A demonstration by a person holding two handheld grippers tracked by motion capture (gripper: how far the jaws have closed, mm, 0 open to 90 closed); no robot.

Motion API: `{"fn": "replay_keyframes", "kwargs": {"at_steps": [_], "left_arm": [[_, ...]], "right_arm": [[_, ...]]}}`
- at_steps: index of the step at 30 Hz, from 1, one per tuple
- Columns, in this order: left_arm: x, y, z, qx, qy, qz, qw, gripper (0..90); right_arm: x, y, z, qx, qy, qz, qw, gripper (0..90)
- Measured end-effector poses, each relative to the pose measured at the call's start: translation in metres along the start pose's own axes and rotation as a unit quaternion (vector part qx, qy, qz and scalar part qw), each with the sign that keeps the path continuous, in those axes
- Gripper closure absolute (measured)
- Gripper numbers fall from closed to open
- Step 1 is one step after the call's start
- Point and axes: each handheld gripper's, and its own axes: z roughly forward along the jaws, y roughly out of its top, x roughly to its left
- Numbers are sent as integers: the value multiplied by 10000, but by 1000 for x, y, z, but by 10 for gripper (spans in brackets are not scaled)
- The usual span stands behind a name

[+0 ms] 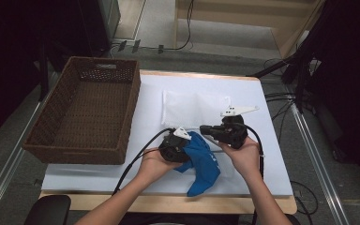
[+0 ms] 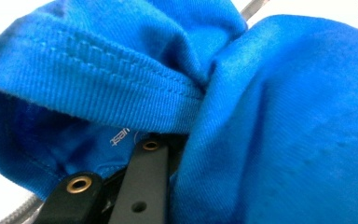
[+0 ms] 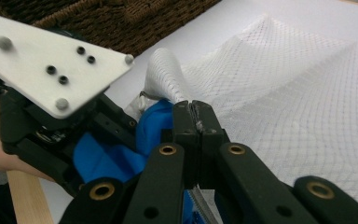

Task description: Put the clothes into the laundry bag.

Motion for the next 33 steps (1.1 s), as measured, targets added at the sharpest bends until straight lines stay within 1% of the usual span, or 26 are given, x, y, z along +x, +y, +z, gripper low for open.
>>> {"fn": "replay_keyframes", "kwargs": {"at_steps": [4, 5, 8, 10, 12, 14, 16, 19, 22, 23, 25, 26, 28, 30, 31, 33], "left_arm": [[4, -6, 6, -70, -71, -123, 9999, 746], [5, -7, 6, -85, -72, -123, 9999, 745], [4, -5, 5, -88, -57, -123, 9999, 745], [4, -2, 1, -77, -24, -138, 9999, 745], [4, 3, -3, -118, 8, -158, 9998, 746], [3, 9, -7, -207, 74, -143, 9997, 746], [4, 14, -8, -212, 105, -146, 9996, 745], [6, 15, -4, -306, 159, -187, 9992, 739], [10, 13, 2, -241, 242, -186, 9992, 713], [12, 12, 4, -229, 208, -261, 9992, 695], [14, 12, 4, -228, 157, -301, 9992, 664], [14, 11, 3, -268, 111, -337, 9990, 647], [14, 10, -1, -270, 58, -320, 9991, 582], [13, 10, -5, -237, -18, -312, 9992, 489], [12, 10, -8, -236, -18, -270, 9994, 450], [12, 10, -12, -208, -134, -278, 9993, 382]], "right_arm": [[2, 1, -4, -40, 13, -22, 10000, 900], [2, 1, -5, -64, 13, -31, 10000, 900], [2, -1, -6, -9, 22, -20, 10000, 900], [2, -4, -5, 54, 51, 33, 10000, 900], [3, -5, -4, 90, 82, 10, 9999, 900], [5, -6, -3, 91, 128, 1, 9999, 900], [8, -5, -3, 67, 193, 11, 9998, 900], [8, -5, -2, 79, 218, -4, 9997, 900], [7, -7, -1, 118, 238, 61, 9996, 900], [6, -8, 0, 158, 228, 67, 9996, 900], [5, -10, 3, 213, 220, 94, 9995, 900], [5, -11, 4, 231, 204, 80, 9995, 900], [3, -13, 4, 256, 185, 97, 9995, 900], [2, -13, 3, 238, 183, 113, 9995, 900], [1, -13, 3, 225, 177, 119, 9995, 900], [1, -12, 3, 215, 178, 130, 9995, 900]]}}
